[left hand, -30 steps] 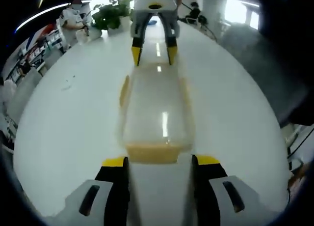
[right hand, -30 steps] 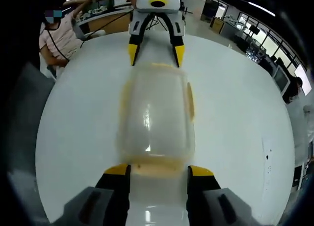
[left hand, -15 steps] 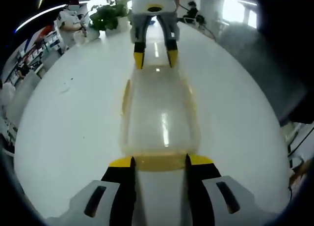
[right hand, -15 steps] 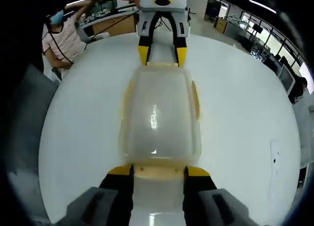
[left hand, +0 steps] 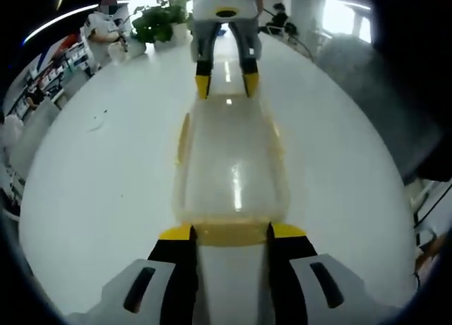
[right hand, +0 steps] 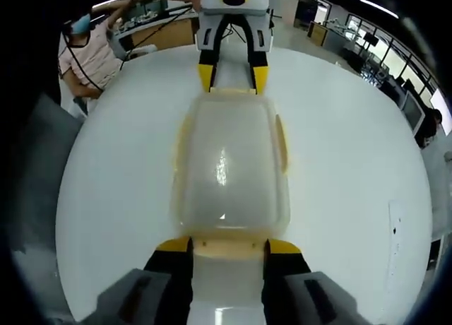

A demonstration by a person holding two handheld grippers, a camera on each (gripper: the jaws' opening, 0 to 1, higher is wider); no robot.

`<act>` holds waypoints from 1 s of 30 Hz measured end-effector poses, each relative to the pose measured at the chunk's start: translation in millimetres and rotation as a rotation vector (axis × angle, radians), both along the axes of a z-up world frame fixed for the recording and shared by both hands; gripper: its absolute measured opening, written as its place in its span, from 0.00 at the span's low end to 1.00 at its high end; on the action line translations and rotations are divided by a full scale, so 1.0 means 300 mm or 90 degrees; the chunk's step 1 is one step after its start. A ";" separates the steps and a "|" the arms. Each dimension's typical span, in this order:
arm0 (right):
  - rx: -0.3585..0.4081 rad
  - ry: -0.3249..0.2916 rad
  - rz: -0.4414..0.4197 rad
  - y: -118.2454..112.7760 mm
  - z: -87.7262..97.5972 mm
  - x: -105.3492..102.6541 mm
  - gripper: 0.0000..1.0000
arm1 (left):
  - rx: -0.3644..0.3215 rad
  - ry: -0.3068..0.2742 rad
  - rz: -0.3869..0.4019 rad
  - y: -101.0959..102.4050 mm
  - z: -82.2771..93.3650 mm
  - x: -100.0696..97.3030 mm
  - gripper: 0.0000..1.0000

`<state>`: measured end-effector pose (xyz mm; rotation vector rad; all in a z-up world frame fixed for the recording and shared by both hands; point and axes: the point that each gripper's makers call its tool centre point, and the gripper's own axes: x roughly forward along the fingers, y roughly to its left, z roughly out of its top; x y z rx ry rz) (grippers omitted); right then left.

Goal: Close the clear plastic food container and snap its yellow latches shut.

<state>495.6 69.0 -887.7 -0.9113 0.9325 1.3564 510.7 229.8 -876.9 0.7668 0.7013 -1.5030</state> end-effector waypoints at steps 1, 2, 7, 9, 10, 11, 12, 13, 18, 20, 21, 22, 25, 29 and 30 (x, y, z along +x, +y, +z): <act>-0.002 -0.001 0.000 0.000 0.000 0.002 0.35 | -0.004 0.005 0.009 0.002 0.001 0.002 0.35; -0.001 -0.002 -0.001 0.001 0.000 0.002 0.35 | -0.003 0.005 0.012 0.004 -0.001 0.002 0.35; -0.001 -0.002 0.003 0.016 0.005 0.003 0.35 | 0.019 0.003 0.020 0.016 0.000 -0.001 0.35; -0.004 -0.007 0.005 0.019 0.011 0.007 0.35 | 0.020 -0.001 0.022 0.020 0.008 0.002 0.35; -0.005 -0.010 0.004 0.020 0.020 0.011 0.35 | 0.018 0.000 0.026 0.019 0.018 0.005 0.35; -0.004 -0.011 0.003 0.020 0.027 0.012 0.35 | 0.017 -0.001 0.026 0.019 0.025 0.007 0.35; -0.002 -0.010 0.001 0.018 0.037 0.015 0.35 | 0.018 -0.003 0.026 0.018 0.035 0.009 0.35; -0.001 -0.012 -0.002 0.016 0.043 0.019 0.35 | 0.017 -0.005 0.027 0.017 0.045 0.012 0.35; 0.001 -0.022 -0.007 0.009 0.103 0.039 0.35 | 0.016 -0.018 0.025 0.008 0.095 0.037 0.35; 0.003 -0.026 -0.006 0.006 0.126 0.047 0.35 | 0.016 -0.024 0.024 0.005 0.124 0.047 0.35; 0.005 -0.028 -0.007 0.005 0.144 0.053 0.35 | 0.016 -0.029 0.023 0.003 0.145 0.050 0.35; 0.007 -0.029 -0.006 0.006 0.154 0.054 0.35 | 0.017 -0.036 0.022 0.003 0.160 0.052 0.35; 0.011 -0.035 -0.010 0.009 0.183 0.063 0.35 | 0.028 -0.056 0.017 0.003 0.197 0.055 0.35; 0.010 -0.035 -0.014 0.008 0.176 0.063 0.35 | 0.022 -0.047 0.024 0.005 0.191 0.056 0.35; 0.009 -0.036 -0.012 0.010 0.176 0.061 0.35 | 0.025 -0.046 0.024 0.005 0.185 0.053 0.35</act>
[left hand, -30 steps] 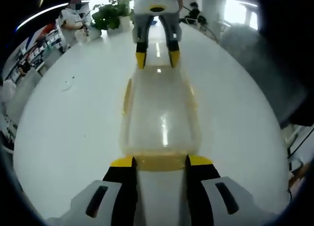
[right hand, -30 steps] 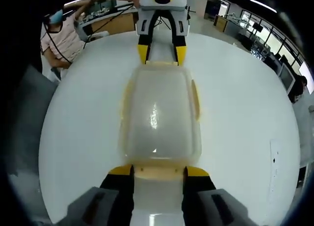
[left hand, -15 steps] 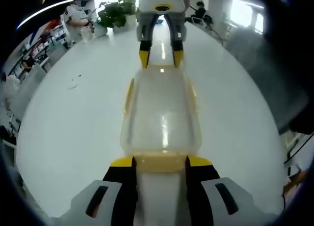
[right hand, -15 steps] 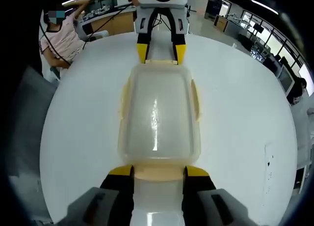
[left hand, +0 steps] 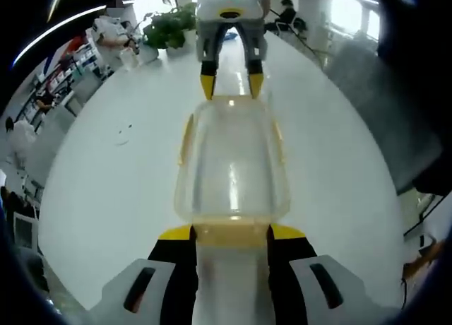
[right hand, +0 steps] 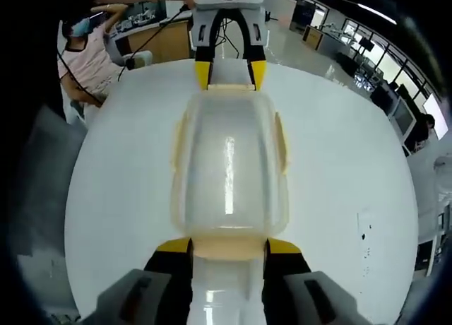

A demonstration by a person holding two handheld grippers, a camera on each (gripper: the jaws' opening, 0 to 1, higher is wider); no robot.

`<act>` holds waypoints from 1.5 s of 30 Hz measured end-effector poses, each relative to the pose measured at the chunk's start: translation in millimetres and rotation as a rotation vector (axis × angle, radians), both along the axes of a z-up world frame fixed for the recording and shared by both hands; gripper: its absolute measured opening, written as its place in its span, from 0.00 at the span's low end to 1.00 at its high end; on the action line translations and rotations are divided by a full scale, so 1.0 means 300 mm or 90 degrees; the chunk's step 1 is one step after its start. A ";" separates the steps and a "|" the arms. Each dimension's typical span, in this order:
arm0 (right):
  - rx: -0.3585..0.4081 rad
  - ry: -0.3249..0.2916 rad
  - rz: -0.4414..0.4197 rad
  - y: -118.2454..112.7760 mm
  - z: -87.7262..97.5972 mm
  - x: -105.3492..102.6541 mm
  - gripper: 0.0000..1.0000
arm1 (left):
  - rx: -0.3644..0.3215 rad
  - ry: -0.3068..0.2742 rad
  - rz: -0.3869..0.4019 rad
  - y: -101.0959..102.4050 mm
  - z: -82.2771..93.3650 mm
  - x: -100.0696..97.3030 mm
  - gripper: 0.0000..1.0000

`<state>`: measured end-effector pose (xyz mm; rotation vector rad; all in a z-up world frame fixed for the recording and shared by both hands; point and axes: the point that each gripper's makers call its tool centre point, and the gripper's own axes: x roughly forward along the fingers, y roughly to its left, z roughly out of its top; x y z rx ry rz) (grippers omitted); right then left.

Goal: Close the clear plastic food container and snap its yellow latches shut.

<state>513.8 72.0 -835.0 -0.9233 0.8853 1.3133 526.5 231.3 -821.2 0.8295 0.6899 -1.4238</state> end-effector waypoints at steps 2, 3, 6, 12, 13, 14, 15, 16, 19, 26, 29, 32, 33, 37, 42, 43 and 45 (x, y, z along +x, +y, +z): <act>-0.001 -0.001 0.004 0.002 0.001 -0.003 0.35 | 0.005 -0.003 0.000 0.002 -0.002 -0.002 0.35; -0.001 -0.001 0.004 0.001 0.000 -0.004 0.35 | 0.005 -0.005 -0.001 0.003 -0.001 -0.003 0.35; -0.002 -0.001 0.003 -0.005 0.002 -0.001 0.35 | -0.002 -0.006 -0.001 -0.003 0.009 -0.003 0.35; 0.002 -0.013 0.001 -0.021 0.030 -0.002 0.36 | -0.002 0.000 0.010 -0.019 0.024 -0.012 0.35; 0.002 -0.014 0.004 -0.025 0.037 -0.004 0.36 | -0.002 -0.001 0.011 -0.024 0.030 -0.015 0.35; 0.003 -0.014 0.003 -0.027 0.041 -0.005 0.36 | -0.002 -0.002 0.011 -0.025 0.032 -0.017 0.35; 0.003 -0.016 0.004 -0.032 0.047 -0.009 0.36 | -0.003 -0.002 0.012 -0.029 0.037 -0.020 0.35; 0.003 -0.016 0.004 -0.036 0.051 -0.010 0.36 | -0.004 -0.003 0.012 -0.033 0.041 -0.022 0.35; 0.004 -0.015 0.001 -0.053 0.063 -0.016 0.35 | -0.008 -0.008 0.012 -0.051 0.047 -0.025 0.35; -0.001 -0.027 0.001 -0.103 0.071 -0.030 0.35 | -0.013 -0.027 -0.001 -0.104 0.060 -0.025 0.34; 0.001 -0.027 -0.002 -0.127 0.070 -0.015 0.35 | -0.015 -0.024 0.002 -0.128 0.060 -0.021 0.35; 0.004 -0.027 -0.004 -0.145 0.075 -0.011 0.35 | -0.017 -0.023 0.003 -0.147 0.065 -0.014 0.34; 0.004 -0.029 -0.005 -0.152 0.079 -0.007 0.35 | -0.018 -0.025 0.003 -0.155 0.070 -0.010 0.34; 0.008 -0.030 -0.009 -0.179 0.089 -0.003 0.35 | -0.016 -0.025 -0.001 -0.182 0.084 0.000 0.35; 0.014 -0.030 -0.020 -0.225 0.099 -0.015 0.35 | -0.014 -0.029 -0.012 -0.226 0.101 -0.003 0.35; 0.014 -0.031 -0.021 -0.232 0.100 -0.019 0.35 | -0.014 -0.030 -0.015 -0.235 0.104 -0.003 0.35; 0.014 -0.030 -0.023 -0.252 0.106 -0.027 0.35 | -0.010 -0.033 -0.021 -0.256 0.108 -0.004 0.35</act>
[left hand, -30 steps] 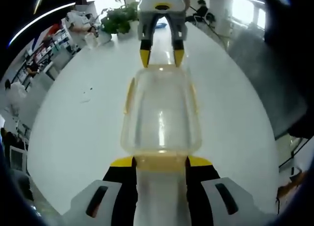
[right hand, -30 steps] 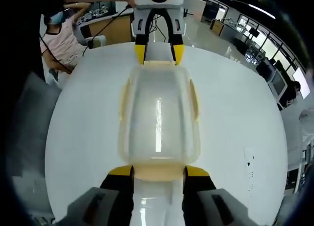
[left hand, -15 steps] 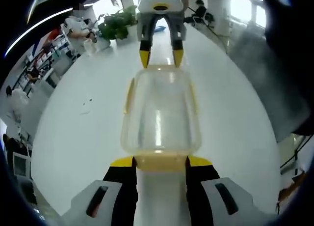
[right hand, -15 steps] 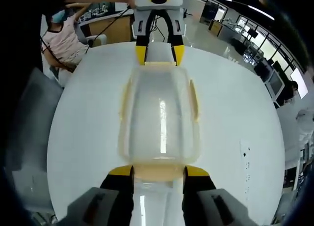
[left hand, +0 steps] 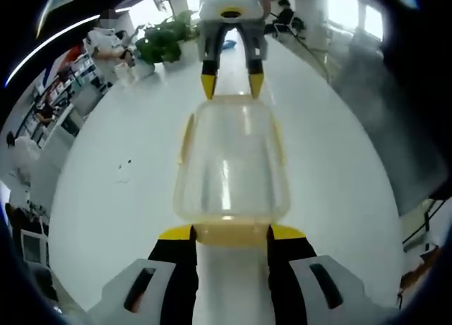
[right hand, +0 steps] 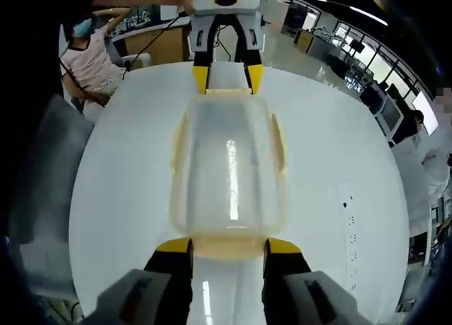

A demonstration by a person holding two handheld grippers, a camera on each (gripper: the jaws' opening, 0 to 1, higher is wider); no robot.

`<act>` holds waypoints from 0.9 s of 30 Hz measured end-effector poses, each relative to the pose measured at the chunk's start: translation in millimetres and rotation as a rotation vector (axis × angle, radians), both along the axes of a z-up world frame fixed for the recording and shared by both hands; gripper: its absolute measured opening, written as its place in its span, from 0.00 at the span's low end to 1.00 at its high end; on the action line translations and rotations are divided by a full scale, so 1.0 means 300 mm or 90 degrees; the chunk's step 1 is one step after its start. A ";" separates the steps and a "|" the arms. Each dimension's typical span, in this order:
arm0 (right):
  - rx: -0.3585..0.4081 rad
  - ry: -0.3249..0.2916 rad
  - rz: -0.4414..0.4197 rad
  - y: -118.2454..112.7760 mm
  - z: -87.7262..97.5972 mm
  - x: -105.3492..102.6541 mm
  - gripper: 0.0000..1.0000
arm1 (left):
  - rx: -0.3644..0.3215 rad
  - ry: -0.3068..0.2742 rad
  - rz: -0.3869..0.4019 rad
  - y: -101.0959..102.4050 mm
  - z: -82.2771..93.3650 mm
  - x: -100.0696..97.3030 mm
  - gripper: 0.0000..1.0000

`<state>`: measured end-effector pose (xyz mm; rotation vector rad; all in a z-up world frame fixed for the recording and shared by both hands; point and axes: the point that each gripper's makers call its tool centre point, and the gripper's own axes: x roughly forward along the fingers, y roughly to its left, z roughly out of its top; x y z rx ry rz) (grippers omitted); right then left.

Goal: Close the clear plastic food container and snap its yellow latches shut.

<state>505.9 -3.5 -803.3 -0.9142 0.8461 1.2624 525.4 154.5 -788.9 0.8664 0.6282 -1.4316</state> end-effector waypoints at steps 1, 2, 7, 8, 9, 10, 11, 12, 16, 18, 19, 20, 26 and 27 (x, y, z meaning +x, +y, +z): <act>0.000 -0.001 0.000 -0.011 0.003 -0.004 0.35 | 0.003 -0.002 -0.004 -0.011 0.002 -0.001 0.35; 0.000 -0.002 -0.002 -0.019 0.005 -0.004 0.35 | 0.004 -0.003 -0.003 -0.019 0.004 -0.001 0.35; -0.007 -0.009 -0.004 -0.055 0.007 -0.009 0.35 | 0.000 -0.003 -0.006 -0.057 0.013 -0.007 0.35; -0.007 -0.008 -0.008 -0.070 0.011 -0.012 0.35 | -0.002 0.001 -0.006 -0.068 0.015 -0.007 0.35; -0.004 -0.007 -0.011 -0.074 0.012 -0.013 0.35 | 0.000 0.001 -0.007 -0.073 0.016 -0.008 0.35; -0.003 -0.006 -0.014 -0.081 0.014 -0.015 0.35 | 0.002 0.000 -0.010 -0.081 0.017 -0.010 0.35; -0.003 -0.006 -0.015 -0.086 0.015 -0.019 0.35 | 0.003 -0.001 -0.011 -0.087 0.019 -0.011 0.35; -0.004 -0.006 -0.015 -0.093 0.016 -0.023 0.35 | 0.005 -0.003 -0.013 -0.095 0.022 -0.012 0.35; -0.005 -0.004 -0.015 -0.111 0.017 -0.037 0.35 | 0.006 -0.002 -0.014 -0.112 0.022 -0.025 0.35; -0.004 -0.002 -0.013 -0.115 0.019 -0.040 0.36 | 0.008 -0.002 -0.013 -0.117 0.019 -0.030 0.35; -0.004 -0.003 -0.012 -0.118 0.020 -0.041 0.36 | 0.007 -0.004 -0.012 -0.120 0.019 -0.031 0.35; -0.005 -0.003 -0.012 -0.121 0.021 -0.040 0.36 | 0.006 -0.003 -0.009 -0.123 0.020 -0.030 0.35; 0.000 -0.001 -0.018 -0.154 0.027 -0.036 0.35 | 0.002 0.000 -0.005 -0.155 0.019 -0.032 0.35; 0.000 0.000 -0.019 -0.157 0.025 -0.037 0.35 | 0.001 0.000 -0.006 -0.158 0.020 -0.032 0.35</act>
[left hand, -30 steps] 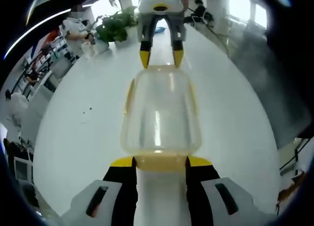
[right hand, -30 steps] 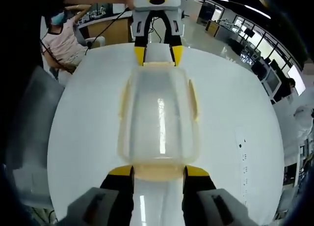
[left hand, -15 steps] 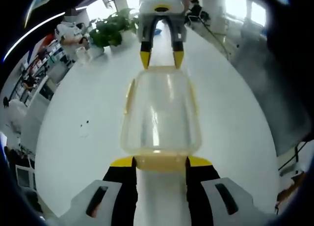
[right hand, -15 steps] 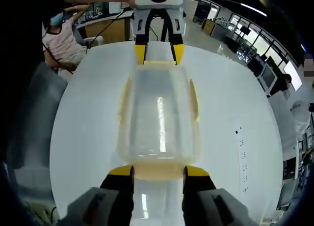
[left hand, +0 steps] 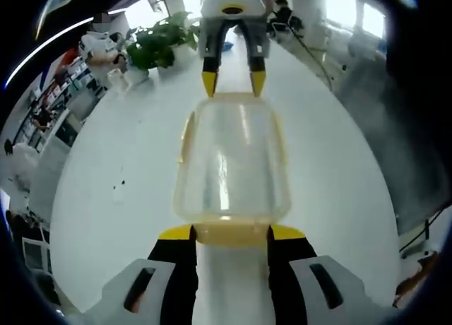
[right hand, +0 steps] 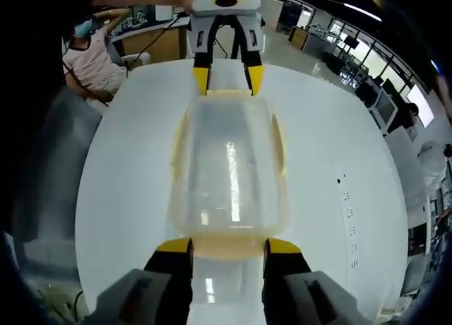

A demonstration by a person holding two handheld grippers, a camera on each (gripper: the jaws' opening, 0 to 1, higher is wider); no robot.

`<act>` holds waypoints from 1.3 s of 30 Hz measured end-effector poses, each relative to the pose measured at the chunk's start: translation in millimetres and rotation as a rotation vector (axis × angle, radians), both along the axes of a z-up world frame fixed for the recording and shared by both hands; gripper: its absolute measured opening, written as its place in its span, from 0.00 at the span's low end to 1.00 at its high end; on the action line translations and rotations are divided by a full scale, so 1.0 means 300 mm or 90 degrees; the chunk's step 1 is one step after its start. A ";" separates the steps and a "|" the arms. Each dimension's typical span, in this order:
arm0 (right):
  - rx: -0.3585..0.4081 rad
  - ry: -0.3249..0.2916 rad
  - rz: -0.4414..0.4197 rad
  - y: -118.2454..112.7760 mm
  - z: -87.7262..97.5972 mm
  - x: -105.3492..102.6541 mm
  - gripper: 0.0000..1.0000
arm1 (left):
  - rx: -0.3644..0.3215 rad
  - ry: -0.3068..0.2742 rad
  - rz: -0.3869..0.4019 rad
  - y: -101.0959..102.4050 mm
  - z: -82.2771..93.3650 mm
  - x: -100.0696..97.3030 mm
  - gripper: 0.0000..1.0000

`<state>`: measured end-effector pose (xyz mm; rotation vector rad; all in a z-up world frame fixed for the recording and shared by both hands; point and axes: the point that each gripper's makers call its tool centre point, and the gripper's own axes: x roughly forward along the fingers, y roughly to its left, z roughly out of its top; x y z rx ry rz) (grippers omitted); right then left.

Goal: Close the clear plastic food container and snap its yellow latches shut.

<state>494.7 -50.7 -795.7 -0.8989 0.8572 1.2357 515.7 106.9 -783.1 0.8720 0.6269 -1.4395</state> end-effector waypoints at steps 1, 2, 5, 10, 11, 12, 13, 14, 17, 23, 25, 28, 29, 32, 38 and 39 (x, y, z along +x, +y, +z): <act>0.001 0.001 0.000 -0.005 -0.002 -0.002 0.35 | 0.001 0.000 -0.001 -0.005 -0.001 -0.001 0.35; 0.001 0.002 -0.001 -0.008 -0.004 -0.001 0.35 | 0.001 0.000 0.000 -0.008 -0.001 -0.002 0.35; -0.001 0.006 0.001 -0.020 -0.010 -0.005 0.35 | 0.004 0.003 -0.001 -0.021 -0.006 -0.005 0.35; -0.001 0.008 -0.001 -0.041 -0.002 -0.005 0.35 | 0.004 0.003 -0.001 -0.037 -0.004 -0.004 0.35; -0.001 0.009 -0.001 -0.044 -0.002 -0.006 0.35 | 0.002 0.005 0.000 -0.043 -0.004 -0.005 0.35; -0.002 0.009 0.000 -0.047 -0.002 -0.007 0.35 | 0.001 0.007 0.001 -0.046 -0.004 -0.006 0.35; -0.002 0.012 0.000 -0.049 -0.002 -0.009 0.35 | 0.002 0.007 0.000 -0.050 -0.005 -0.008 0.35; -0.002 0.013 -0.001 -0.051 -0.004 -0.010 0.35 | 0.003 0.007 0.000 -0.053 -0.006 -0.009 0.35; -0.002 0.015 -0.001 -0.057 -0.003 -0.017 0.35 | 0.004 0.009 0.001 -0.059 -0.009 -0.014 0.35; -0.004 0.015 -0.003 -0.084 0.004 -0.030 0.35 | 0.001 0.007 -0.002 -0.085 0.002 -0.028 0.35; -0.004 0.019 -0.004 -0.093 0.004 -0.035 0.35 | 0.001 0.010 -0.003 -0.095 0.000 -0.035 0.35; -0.007 0.019 -0.003 -0.102 0.006 -0.043 0.35 | 0.001 0.015 -0.001 -0.106 -0.002 -0.041 0.35; -0.007 0.019 -0.002 -0.107 0.007 -0.044 0.35 | 0.001 0.015 -0.001 -0.109 -0.002 -0.042 0.35; -0.007 0.018 -0.005 -0.127 0.009 -0.044 0.36 | -0.004 0.017 0.000 -0.127 0.001 -0.044 0.35; -0.011 0.020 -0.008 -0.156 0.007 -0.055 0.36 | -0.004 0.017 -0.001 -0.158 -0.001 -0.052 0.35; -0.011 0.020 -0.008 -0.160 0.007 -0.056 0.36 | -0.004 0.018 -0.001 -0.162 -0.002 -0.054 0.35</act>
